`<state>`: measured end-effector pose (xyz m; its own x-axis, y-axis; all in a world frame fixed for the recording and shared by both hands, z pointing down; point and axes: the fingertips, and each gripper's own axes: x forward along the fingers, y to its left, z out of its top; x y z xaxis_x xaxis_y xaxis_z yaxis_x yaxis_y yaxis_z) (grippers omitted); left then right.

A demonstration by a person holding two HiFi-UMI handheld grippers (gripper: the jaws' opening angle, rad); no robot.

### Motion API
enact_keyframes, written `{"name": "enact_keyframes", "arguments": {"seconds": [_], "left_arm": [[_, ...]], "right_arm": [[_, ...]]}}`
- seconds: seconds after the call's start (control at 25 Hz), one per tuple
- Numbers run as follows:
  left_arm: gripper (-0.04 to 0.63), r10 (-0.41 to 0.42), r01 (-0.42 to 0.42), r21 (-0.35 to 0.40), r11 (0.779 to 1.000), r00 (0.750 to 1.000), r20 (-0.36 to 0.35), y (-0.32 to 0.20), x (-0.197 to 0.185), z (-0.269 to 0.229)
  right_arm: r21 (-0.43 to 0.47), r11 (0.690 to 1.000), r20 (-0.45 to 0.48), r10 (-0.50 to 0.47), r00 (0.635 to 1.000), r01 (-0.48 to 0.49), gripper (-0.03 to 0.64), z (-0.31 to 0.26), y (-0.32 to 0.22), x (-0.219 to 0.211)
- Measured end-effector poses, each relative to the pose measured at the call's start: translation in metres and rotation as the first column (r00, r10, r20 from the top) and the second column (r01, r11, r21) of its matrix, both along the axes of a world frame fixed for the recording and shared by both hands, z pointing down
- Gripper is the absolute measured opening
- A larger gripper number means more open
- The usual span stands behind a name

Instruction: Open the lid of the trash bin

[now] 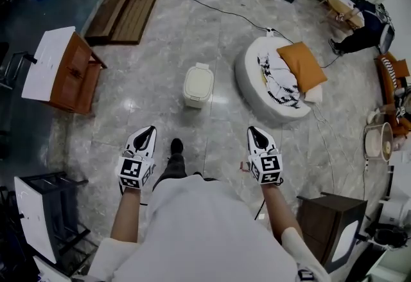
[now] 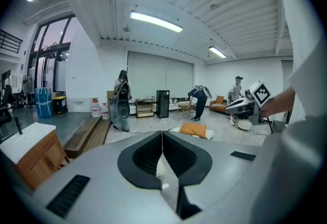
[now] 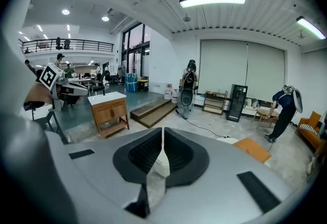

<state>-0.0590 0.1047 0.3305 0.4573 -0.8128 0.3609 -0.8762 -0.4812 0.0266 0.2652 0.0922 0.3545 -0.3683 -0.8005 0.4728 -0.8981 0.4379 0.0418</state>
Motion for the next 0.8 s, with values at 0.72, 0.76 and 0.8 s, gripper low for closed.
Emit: {"name": "enact_keyframes", "arguments": {"seconds": [0.72, 0.76, 0.8], "left_arm": [[0.018, 0.189, -0.188, -0.069, 0.98, 0.982, 0.005, -0.127, -0.029, 0.031], [0.018, 0.201, -0.2, -0.074, 0.977, 0.98, 0.007, -0.132, -0.03, 0.034], [0.018, 0.212, -0.211, -0.078, 0.974, 0.977, 0.008, -0.137, -0.032, 0.037]], "right_arm": [[-0.096, 0.994, -0.061, 0.049, 0.997, -0.055, 0.034, 0.024, -0.08, -0.059], [-0.101, 0.993, -0.064, 0.049, 0.997, -0.056, 0.034, 0.026, -0.084, -0.063], [-0.106, 0.993, -0.066, 0.05, 0.997, -0.057, 0.034, 0.029, -0.087, -0.067]]}}
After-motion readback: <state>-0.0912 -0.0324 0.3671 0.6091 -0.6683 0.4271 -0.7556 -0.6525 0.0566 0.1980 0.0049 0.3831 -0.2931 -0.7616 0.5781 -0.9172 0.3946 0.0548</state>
